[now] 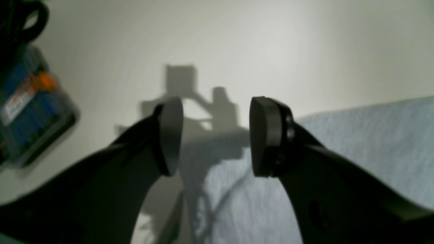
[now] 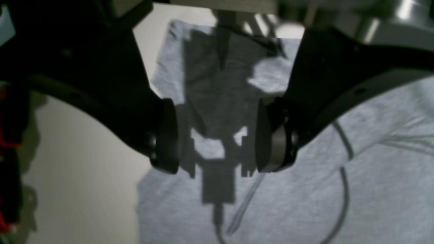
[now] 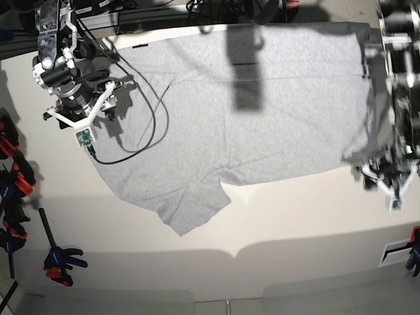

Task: Fold the T-shirt properly

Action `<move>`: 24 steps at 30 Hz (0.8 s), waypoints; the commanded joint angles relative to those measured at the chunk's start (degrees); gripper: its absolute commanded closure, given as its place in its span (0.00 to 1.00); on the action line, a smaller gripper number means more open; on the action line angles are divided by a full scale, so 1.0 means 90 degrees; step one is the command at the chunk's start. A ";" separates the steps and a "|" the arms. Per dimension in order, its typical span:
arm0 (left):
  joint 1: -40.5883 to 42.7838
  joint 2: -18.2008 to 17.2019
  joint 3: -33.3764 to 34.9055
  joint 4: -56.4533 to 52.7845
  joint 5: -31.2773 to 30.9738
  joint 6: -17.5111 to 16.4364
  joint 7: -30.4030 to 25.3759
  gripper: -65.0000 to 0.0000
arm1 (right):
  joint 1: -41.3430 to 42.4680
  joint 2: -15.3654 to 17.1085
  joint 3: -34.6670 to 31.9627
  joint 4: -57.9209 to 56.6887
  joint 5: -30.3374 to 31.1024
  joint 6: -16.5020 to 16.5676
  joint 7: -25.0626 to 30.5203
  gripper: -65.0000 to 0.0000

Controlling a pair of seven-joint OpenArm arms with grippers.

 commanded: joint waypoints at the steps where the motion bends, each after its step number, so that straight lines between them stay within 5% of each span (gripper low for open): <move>1: -0.0440 -0.0131 -0.0041 -0.0381 -0.0041 -0.0202 -0.0219 0.55 | 0.0034 0.0068 0.0036 0.0112 0.0097 0.0083 0.0087 0.47; 8: -0.2125 -0.0197 -0.0041 -0.3993 -0.0005 -0.1615 -0.0760 0.55 | 0.0027 0.0068 0.0036 0.0112 0.0333 0.0209 0.0085 0.47; 12: -0.2441 -0.0396 -0.0041 -0.5163 -0.0073 -0.1710 -0.1258 0.55 | 0.0027 0.0068 0.0036 0.0112 0.0340 0.0330 0.0090 0.47; 17: -0.2433 -0.0641 -0.0041 -0.5566 -0.0882 -0.1756 -0.0986 0.55 | 0.0027 0.0066 0.0036 0.0112 0.0801 0.0386 0.0170 0.47; 20: -0.2397 -0.0597 -0.0041 -0.5578 -0.1355 -0.1783 -0.0707 0.55 | 0.0027 0.0066 0.0036 0.0112 0.1001 0.0607 0.0211 0.47; 24: -0.2062 -0.0328 -0.0041 -0.5578 -0.1134 -0.1717 -0.1037 0.55 | 0.0027 0.0034 0.0036 0.0112 0.1171 0.0789 0.0245 0.47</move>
